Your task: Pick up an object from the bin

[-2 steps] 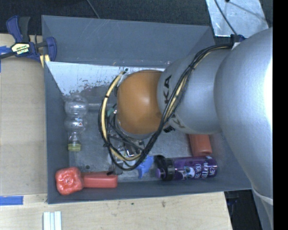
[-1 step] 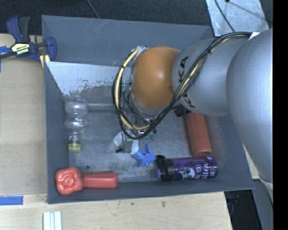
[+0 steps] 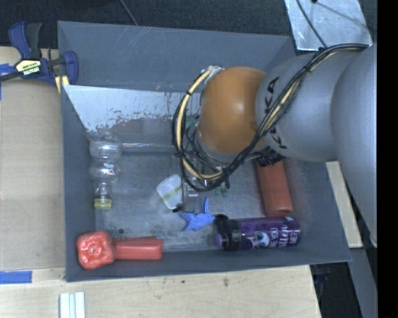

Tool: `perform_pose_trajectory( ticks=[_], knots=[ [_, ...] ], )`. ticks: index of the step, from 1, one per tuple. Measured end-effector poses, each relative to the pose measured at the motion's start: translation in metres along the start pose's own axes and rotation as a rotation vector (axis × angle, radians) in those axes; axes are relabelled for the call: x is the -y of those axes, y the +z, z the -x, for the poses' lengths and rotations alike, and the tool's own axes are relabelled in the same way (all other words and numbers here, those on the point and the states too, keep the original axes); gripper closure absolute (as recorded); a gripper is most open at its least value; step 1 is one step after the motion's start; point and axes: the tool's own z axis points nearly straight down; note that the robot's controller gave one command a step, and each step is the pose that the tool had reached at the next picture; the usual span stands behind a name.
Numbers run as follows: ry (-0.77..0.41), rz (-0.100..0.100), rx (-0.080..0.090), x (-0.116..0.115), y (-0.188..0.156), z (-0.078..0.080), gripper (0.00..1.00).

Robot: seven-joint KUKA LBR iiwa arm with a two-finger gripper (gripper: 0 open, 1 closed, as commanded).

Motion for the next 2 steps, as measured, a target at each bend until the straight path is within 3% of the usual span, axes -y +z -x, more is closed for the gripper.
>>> perform_pose_trajectory(
  ticks=[1, 2],
  knots=[
    [-0.145, 0.001, -0.004, 0.0192, 0.0405, -0.0096, 1.00],
    [-0.144, 0.001, -0.004, 0.0192, 0.0405, -0.0095, 1.00]
  ],
)
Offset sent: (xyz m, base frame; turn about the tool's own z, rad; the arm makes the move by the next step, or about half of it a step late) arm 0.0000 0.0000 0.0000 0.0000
